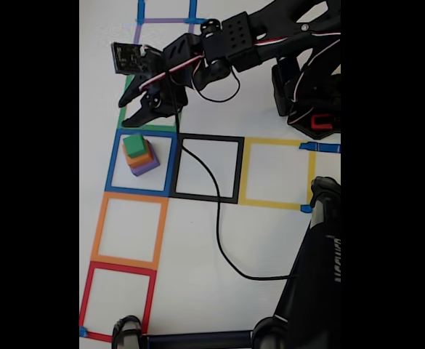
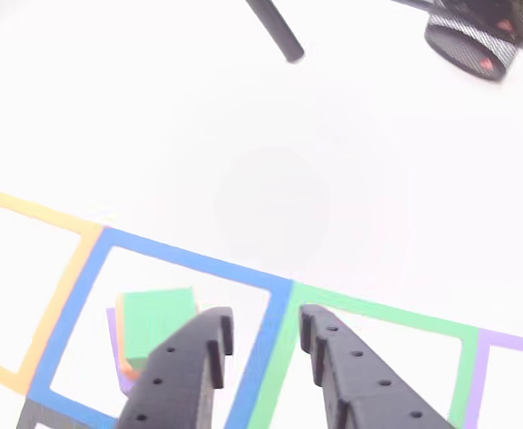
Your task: Tower of hanoi
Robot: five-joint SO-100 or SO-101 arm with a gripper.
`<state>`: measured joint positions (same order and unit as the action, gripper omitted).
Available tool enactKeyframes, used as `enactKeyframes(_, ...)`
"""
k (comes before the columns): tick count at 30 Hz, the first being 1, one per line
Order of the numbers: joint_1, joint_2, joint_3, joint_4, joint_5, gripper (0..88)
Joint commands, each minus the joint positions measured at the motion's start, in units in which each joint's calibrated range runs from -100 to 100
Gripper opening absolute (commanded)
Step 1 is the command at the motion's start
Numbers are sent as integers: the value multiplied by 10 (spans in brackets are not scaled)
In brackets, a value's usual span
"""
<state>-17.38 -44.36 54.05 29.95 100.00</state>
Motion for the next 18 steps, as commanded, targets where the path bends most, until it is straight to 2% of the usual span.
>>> enactKeyframes(1,47,-62,-117,202,0,1)
enactKeyframes(9,128,-44,-400,514,-19,1)
enactKeyframes(14,164,-2,-562,629,-51,1)
enactKeyframes(18,211,14,-589,673,-41,1)
